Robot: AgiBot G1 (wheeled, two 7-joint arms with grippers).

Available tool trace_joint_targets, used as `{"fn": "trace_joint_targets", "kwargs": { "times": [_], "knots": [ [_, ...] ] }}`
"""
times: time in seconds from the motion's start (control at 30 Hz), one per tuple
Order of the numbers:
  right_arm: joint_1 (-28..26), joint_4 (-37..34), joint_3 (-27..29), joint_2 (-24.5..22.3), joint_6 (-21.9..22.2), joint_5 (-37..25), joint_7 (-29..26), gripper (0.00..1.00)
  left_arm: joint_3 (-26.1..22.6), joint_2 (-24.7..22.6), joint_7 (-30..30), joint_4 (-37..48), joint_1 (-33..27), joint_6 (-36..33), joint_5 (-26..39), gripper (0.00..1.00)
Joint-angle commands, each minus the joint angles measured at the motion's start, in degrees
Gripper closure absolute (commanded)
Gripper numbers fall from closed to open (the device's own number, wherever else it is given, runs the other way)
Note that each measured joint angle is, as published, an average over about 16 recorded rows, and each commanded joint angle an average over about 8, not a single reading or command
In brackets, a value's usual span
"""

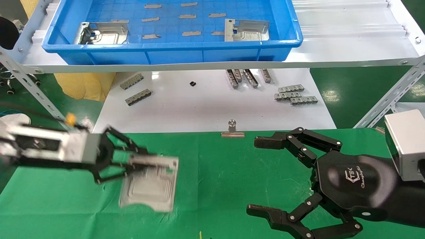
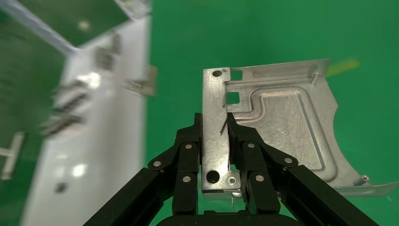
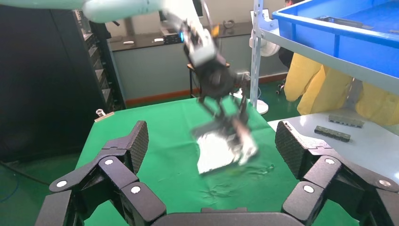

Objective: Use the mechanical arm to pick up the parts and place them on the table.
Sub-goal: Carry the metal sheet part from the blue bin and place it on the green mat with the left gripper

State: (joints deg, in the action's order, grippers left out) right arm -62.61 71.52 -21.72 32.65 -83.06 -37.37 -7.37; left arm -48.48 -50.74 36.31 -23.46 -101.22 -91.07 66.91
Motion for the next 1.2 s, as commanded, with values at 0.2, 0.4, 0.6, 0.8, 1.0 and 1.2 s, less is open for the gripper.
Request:
{"fn": "trace_joint_targets", "kwargs": {
  "times": [0.2, 0.4, 0.6, 0.8, 1.0, 1.2],
  "knots": [
    [0.00, 0.00, 0.00, 0.00, 0.00, 0.00, 0.00, 0.00, -4.71, -2.52, 5.73, 5.65, 0.60, 0.80, 2.65, 0.98],
    [0.00, 0.00, 0.00, 0.00, 0.00, 0.00, 0.00, 0.00, -5.57, -4.39, 7.77, 11.86, 0.68, 1.62, 2.85, 0.33],
    [0.00, 0.00, 0.00, 0.00, 0.00, 0.00, 0.00, 0.00, -4.95, -5.98, 8.55, 17.37, 1.32, 3.93, 1.76, 0.00],
    [0.00, 0.00, 0.00, 0.00, 0.00, 0.00, 0.00, 0.00, -4.24, -6.67, 10.03, 19.95, 1.95, 3.82, 0.69, 0.00],
    [0.00, 0.00, -0.01, 0.00, 0.00, 0.00, 0.00, 0.00, -3.10, -6.04, 9.56, 21.73, 2.14, 1.73, -1.04, 0.00],
    [0.00, -0.01, 0.00, 0.00, 0.01, 0.00, 0.00, 0.00, -0.94, -4.51, 5.90, 23.29, 4.06, -0.12, -4.33, 0.00]
  ]
}}
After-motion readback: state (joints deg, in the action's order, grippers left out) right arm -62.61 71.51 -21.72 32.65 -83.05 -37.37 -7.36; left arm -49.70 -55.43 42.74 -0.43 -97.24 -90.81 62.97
